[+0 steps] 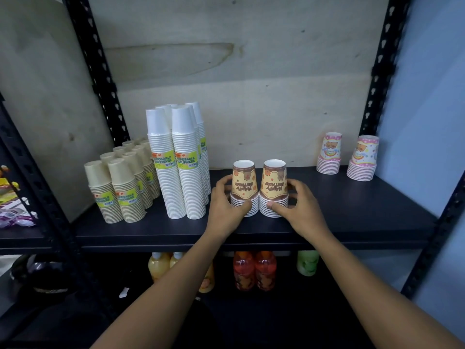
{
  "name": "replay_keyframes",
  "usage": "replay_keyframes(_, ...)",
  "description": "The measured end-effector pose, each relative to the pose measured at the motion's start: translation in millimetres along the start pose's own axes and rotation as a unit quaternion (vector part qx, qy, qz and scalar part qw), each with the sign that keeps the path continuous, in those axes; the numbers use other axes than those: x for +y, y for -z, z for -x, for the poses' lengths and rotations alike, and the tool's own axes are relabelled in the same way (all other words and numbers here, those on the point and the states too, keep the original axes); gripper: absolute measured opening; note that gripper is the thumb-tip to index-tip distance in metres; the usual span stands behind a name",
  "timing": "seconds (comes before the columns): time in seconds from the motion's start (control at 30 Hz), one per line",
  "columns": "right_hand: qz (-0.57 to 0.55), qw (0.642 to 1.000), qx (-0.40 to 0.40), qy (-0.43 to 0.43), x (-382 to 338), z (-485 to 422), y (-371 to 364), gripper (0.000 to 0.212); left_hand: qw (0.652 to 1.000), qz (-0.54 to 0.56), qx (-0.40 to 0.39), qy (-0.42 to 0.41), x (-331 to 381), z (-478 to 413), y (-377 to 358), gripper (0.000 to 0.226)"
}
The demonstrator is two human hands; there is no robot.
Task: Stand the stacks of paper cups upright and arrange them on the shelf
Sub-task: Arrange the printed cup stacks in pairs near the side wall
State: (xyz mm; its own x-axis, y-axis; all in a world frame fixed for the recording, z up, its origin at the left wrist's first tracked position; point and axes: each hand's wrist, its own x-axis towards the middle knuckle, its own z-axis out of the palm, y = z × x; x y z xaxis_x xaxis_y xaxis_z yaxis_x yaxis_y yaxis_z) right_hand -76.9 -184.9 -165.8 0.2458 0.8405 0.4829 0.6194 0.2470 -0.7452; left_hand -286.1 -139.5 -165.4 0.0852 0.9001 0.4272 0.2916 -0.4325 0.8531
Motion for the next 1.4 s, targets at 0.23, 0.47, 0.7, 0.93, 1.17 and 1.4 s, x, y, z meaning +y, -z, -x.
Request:
replay_keyframes(0.23, 0.009, 1.0, -0.022, 0.001, 0, 0, 5, 0.092, 1.0, 0.017, 0.012, 0.012, 3, -2, 0, 0.09)
replay_keyframes(0.47, 0.007, 1.0, -0.019, -0.001, -10, 0, 21, 0.096, 0.998, 0.002, 0.055, -0.011, 34, -4, 2, 0.089)
replay_keyframes(0.7, 0.01, 1.0, -0.016, 0.008, -43, -7, 53, 0.081, 0.993, -0.056, 0.08, -0.073, 90, -11, 2, 0.073)
replay_keyframes(0.93, 0.024, 0.999, 0.03, 0.018, -50, -16, 103, 0.068, 0.988, -0.071, 0.011, -0.133, 148, -29, -35, 0.043)
replay_keyframes(1.17, 0.06, 0.992, 0.107, -0.041, 8, -22, 145, 0.059, 0.984, -0.015, -0.062, -0.166, 161, -39, -131, 0.032)
replay_keyframes(1.4, 0.07, 0.991, 0.071, -0.085, 91, -53, 160, 0.076, 0.988, -0.023, -0.131, -0.08, 117, -71, -226, 0.057)
